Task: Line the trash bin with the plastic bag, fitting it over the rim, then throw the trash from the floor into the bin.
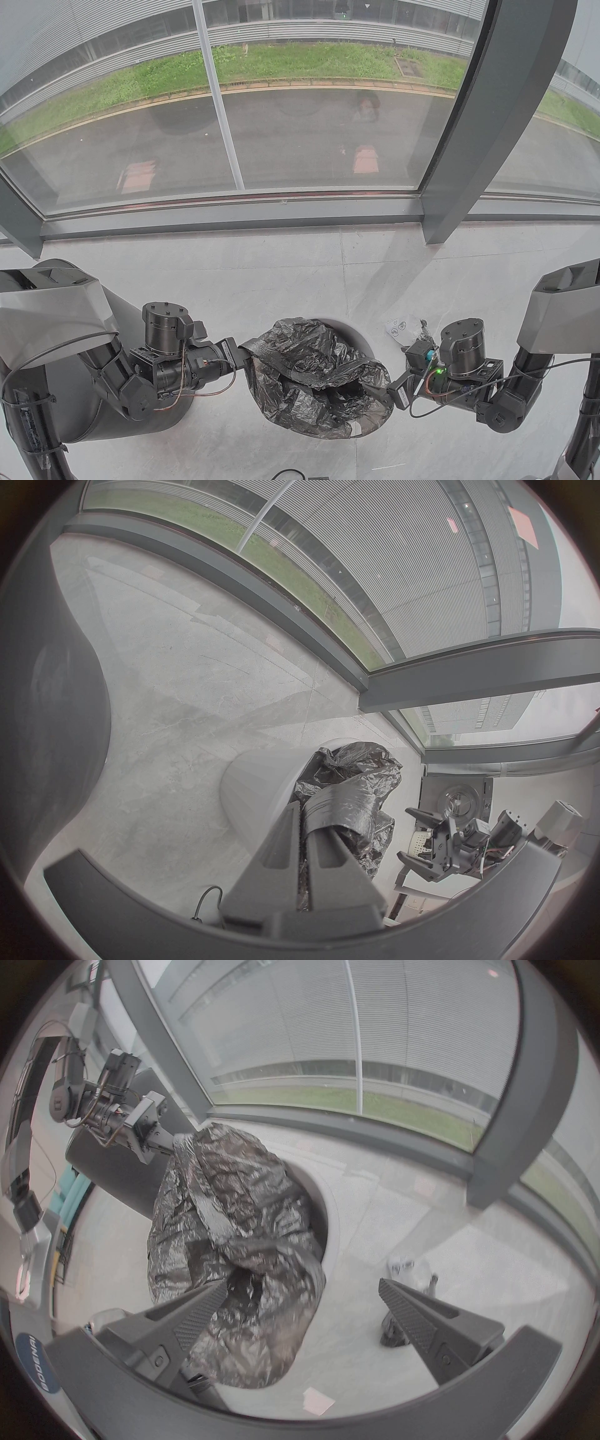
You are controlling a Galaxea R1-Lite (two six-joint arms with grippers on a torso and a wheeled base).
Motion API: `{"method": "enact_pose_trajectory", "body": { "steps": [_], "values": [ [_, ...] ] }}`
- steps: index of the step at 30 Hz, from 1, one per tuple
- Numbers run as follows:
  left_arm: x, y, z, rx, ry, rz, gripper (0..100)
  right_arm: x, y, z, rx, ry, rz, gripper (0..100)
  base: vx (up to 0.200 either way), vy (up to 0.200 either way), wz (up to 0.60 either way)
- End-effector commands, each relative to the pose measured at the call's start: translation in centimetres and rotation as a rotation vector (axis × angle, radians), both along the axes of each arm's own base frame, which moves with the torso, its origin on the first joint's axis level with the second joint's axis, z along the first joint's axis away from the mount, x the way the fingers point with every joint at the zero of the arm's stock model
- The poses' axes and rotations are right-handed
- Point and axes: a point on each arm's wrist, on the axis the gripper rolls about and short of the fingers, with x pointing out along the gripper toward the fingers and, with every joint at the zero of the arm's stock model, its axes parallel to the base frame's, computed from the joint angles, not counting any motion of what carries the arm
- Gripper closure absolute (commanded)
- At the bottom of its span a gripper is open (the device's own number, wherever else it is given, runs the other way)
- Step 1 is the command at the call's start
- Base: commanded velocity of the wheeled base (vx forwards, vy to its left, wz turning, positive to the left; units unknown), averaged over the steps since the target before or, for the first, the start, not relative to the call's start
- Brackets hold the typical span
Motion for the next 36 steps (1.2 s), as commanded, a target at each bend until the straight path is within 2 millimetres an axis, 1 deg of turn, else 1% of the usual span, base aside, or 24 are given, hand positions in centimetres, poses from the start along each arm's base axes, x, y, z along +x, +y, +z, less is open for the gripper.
{"method": "enact_pose_trajectory", "body": {
  "steps": [1, 3, 4, 5, 7, 9, 14, 19, 25, 33, 36],
  "values": [
    [0.0, 0.0, 0.1, -0.001, -0.003, 0.001, 100, 1.0, 2.1, 1.0, -0.050, -0.113, 0.096, 0, 0.000, 0.000, 0.00],
    [0.0, 0.0, 0.1, -0.001, -0.004, 0.001, 100, 1.4, 3.2, 0.4, -0.103, -0.127, 0.150, 0, 0.000, 0.000, 0.00],
    [0.0, 0.0, 0.1, -0.001, -0.004, 0.001, 100, 1.5, 3.4, 0.3, -0.108, -0.129, 0.156, 0, 0.000, 0.000, 0.00],
    [0.0, 0.0, 0.1, -0.001, -0.004, 0.001, 100, 1.7, 4.4, 0.0, -0.130, -0.142, 0.192, 0, 0.000, 0.000, 0.00],
    [0.0, 0.0, 0.1, -0.001, -0.004, 0.001, 100, 2.1, 5.4, -0.3, -0.145, -0.151, 0.220, 0, 0.000, 0.000, 0.00],
    [0.0, 0.0, 0.1, -0.001, -0.004, 0.001, 100, 2.6, 6.2, -0.3, -0.157, -0.157, 0.237, 0, 0.000, 0.000, 0.00],
    [0.1, 0.0, 0.2, -0.003, -0.009, 0.001, 100, 3.3, 7.6, -0.2, -0.186, -0.123, 0.265, 0, 0.000, 0.000, 0.00],
    [0.1, 0.1, 0.2, -0.003, -0.009, 0.004, 100, 3.3, 8.4, -0.6, -0.200, -0.109, 0.280, 0, 0.000, 0.000, 0.00],
    [0.2, 0.0, 0.2, -0.004, -0.010, 0.004, 100, 4.0, 8.9, -2.3, -0.254, -0.109, 0.246, 0, 0.000, 0.000, 0.00],
    [0.2, 0.0, 0.2, -0.005, -0.013, 0.004, 100, 4.0, 9.1, -3.6, -0.296, -0.098, 0.221, 0, 0.000, 0.000, 0.00],
    [0.2, 0.0, 0.2, -0.005, -0.011, 0.003, 100, 4.4, 9.4, -3.8, -0.307, -0.111, 0.192, 0, 0.000, 0.000, 0.00]
  ]
}}
